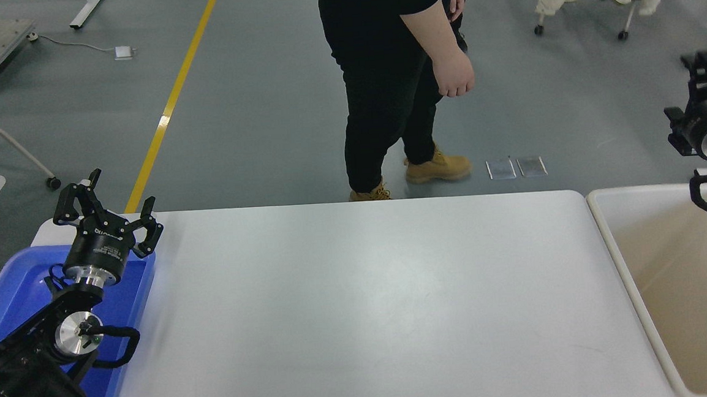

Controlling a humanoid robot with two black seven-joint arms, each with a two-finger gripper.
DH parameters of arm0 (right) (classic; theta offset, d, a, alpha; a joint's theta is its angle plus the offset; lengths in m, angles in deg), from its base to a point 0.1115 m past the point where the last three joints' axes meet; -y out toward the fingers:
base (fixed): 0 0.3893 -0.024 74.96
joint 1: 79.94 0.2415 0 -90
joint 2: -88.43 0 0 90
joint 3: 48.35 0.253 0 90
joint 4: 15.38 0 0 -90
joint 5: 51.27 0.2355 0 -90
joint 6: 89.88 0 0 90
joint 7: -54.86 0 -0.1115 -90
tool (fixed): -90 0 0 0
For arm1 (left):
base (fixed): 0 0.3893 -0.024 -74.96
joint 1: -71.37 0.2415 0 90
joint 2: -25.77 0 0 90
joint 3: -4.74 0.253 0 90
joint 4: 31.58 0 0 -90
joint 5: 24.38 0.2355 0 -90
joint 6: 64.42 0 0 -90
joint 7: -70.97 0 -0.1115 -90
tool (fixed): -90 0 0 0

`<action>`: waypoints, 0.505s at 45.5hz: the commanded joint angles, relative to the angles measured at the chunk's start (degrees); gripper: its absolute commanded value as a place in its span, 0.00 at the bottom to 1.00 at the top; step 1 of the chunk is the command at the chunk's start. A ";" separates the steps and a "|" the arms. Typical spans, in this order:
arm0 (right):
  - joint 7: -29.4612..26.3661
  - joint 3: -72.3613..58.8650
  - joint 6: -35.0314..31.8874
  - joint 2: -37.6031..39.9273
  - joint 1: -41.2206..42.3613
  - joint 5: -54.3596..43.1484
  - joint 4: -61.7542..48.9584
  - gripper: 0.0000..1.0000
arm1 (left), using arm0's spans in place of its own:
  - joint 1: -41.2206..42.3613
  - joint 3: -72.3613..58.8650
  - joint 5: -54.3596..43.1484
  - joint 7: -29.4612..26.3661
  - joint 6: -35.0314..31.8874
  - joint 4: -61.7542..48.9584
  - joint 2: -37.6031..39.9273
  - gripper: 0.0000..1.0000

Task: Clean the table surface

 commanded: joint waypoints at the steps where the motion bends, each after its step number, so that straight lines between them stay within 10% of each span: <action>1: 8.62 8.82 -1.60 -1.71 -5.31 -0.02 10.68 0.99 | 0.00 0.00 -0.02 0.01 0.02 0.01 0.01 1.00; 23: 11.09 10.67 -1.16 -13.75 -19.82 -0.02 7.96 0.99 | 0.00 0.00 -0.02 0.01 0.02 0.01 0.01 1.00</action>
